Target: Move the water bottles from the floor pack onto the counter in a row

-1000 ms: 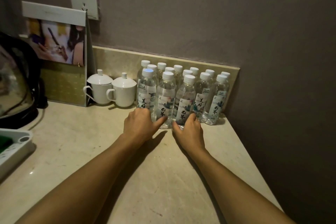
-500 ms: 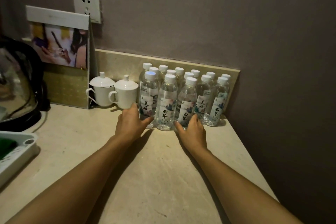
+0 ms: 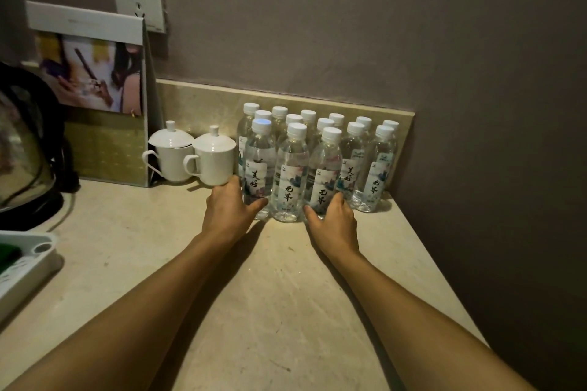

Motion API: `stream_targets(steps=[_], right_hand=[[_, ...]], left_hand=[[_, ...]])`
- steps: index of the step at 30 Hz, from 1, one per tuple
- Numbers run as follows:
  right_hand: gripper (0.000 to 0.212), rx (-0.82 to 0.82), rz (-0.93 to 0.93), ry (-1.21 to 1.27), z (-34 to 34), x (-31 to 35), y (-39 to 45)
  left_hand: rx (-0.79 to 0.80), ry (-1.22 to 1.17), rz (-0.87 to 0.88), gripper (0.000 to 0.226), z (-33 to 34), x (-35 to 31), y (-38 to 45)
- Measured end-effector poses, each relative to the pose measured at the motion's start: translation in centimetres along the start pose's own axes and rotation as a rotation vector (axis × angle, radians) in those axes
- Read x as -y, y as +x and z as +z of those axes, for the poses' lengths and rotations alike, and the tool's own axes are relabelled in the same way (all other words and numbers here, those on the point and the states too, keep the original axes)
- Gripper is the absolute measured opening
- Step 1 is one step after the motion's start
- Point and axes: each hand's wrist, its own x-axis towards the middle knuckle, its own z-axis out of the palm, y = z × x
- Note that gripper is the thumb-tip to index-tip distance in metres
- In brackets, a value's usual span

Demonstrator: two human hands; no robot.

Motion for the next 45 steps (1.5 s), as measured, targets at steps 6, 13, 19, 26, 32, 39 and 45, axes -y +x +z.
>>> stream_targets(steps=[6, 13, 19, 26, 32, 39, 45], right_hand=[[0.069, 0.006, 0.001, -0.015, -0.1, 0.1, 0.0], [0.064, 0.001, -0.004, -0.015, -0.2, 0.2, -0.1], [0.066, 0.042, 0.002, 0.007, -0.9, 0.3, -0.3], [0.068, 0.016, 0.015, 0.029, -4.0, -0.5, -0.9], [0.056, -0.045, -0.051, 0.100, -10.1, -3.6, -2.4], [0.038, -0.164, -0.089, 0.108, -21.3, -11.3, -4.3], [0.028, -0.296, -0.037, 0.089, -30.1, -20.4, -7.1]], left_hand=[[0.016, -0.009, -0.006, 0.049, 0.0, -0.2, -0.3], [0.023, 0.027, -0.019, 0.049, 0.0, -0.5, -0.5], [0.040, 0.225, 0.017, 0.040, -0.3, -0.6, -0.5], [0.138, 0.139, 0.087, 0.022, 0.5, -3.5, -2.2], [0.118, 0.098, 0.160, 0.034, 3.2, -10.9, -5.6], [0.074, 0.106, 0.259, 0.041, 9.0, -22.2, -12.5], [0.167, 0.074, 0.371, 0.036, 15.5, -31.1, -19.3]])
